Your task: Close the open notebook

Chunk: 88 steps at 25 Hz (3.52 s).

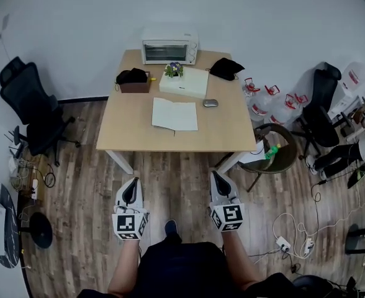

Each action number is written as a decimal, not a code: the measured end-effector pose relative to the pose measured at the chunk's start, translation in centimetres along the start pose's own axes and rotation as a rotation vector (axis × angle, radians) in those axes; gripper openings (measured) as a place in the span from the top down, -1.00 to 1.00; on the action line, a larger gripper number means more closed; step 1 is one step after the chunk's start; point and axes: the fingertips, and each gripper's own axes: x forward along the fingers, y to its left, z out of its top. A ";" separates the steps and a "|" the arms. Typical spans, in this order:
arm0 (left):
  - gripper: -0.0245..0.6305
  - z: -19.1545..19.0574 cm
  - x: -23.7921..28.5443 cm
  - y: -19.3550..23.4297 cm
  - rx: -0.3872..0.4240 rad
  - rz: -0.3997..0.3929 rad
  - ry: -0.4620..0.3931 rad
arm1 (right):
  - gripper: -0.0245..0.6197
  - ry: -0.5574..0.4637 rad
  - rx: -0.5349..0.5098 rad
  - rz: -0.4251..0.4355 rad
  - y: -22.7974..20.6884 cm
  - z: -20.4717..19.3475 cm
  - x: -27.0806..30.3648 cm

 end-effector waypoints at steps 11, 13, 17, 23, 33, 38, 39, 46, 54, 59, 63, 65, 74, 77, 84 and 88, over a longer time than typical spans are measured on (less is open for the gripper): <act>0.97 0.7 4.6 0.9 0.004 -0.063 -0.002 | 0.90 0.004 0.022 -0.048 -1.2 0.1 2.8; 0.97 0.6 5.2 0.9 0.002 -0.061 -0.004 | 0.90 0.008 0.024 -0.037 -1.5 -0.2 3.5; 0.97 0.4 6.3 1.2 0.009 -0.058 -0.001 | 0.90 0.016 0.009 -0.031 -2.1 -0.6 5.0; 0.97 0.7 9.7 2.1 0.021 -0.030 -0.009 | 0.90 0.032 -0.011 -0.007 -4.0 -0.9 8.4; 0.97 1.0 16.4 3.3 0.006 0.003 0.001 | 0.90 0.028 -0.014 0.020 -7.8 -0.4 14.3; 0.97 0.1 19.3 4.3 0.001 0.029 0.019 | 0.90 0.031 -0.023 0.038 -9.2 -0.4 16.9; 0.97 -0.1 19.9 4.5 0.000 0.035 0.021 | 0.90 0.032 -0.025 0.041 -9.5 -0.4 17.4; 0.97 -0.9 24.0 5.8 0.003 0.046 0.035 | 0.90 0.032 -0.017 0.050 -11.7 -0.6 21.8; 0.96 -1.2 28.1 7.9 0.004 0.068 0.037 | 0.90 0.038 -0.013 0.070 -13.3 -0.5 26.5; 0.96 -1.7 30.4 8.4 0.026 0.046 0.030 | 0.90 0.038 -0.010 0.081 -13.8 -0.8 28.6; 0.96 -3.2 31.1 9.0 0.022 0.057 0.044 | 0.90 0.043 -0.011 0.096 -13.8 -1.9 29.2; 0.97 -4.2 31.6 9.3 0.024 0.061 0.053 | 0.90 0.041 -0.007 0.099 -13.8 -2.4 29.5; 0.96 -10.9 33.5 11.5 0.039 0.083 0.152 | 0.90 0.048 -0.011 0.099 -14.1 -3.7 30.1; 0.96 -13.3 34.3 12.2 0.031 0.084 0.204 | 0.90 0.061 -0.017 0.104 -14.1 -4.3 30.2; 0.96 -18.5 35.6 13.3 0.011 0.097 0.308 | 0.90 0.086 -0.021 0.119 -14.3 -5.1 30.5; 0.96 -21.2 36.7 13.8 -0.008 0.093 0.363 | 0.90 0.106 -0.031 0.132 -14.3 -5.7 30.7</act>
